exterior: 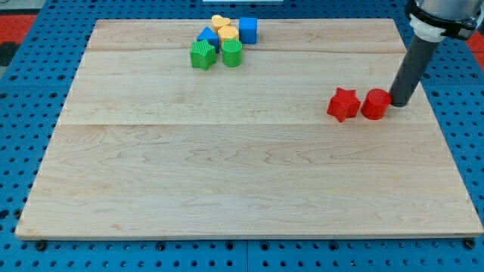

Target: Push the yellow hexagon to the center

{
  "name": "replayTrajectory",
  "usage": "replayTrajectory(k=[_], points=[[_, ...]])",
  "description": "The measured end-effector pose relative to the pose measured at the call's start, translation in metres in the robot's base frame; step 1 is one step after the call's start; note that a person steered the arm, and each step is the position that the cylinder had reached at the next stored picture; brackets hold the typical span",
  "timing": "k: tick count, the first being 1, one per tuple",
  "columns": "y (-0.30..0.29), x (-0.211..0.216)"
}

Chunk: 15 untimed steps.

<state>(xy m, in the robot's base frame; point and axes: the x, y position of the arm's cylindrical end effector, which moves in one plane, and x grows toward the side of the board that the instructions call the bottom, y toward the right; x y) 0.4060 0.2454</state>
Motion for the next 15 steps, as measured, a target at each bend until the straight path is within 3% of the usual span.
replayTrajectory(k=[1,2,4,5,6,7,9,11,12,14,15], points=[[0.010,0.007],[0.032,-0.032],[-0.057,-0.181],[-0.138,-0.213],[-0.242,-0.212],[-0.300,-0.205],[-0.279,-0.123],[-0.333,-0.088],[-0.321,-0.044],[-0.224,-0.035],[-0.252,-0.055]])
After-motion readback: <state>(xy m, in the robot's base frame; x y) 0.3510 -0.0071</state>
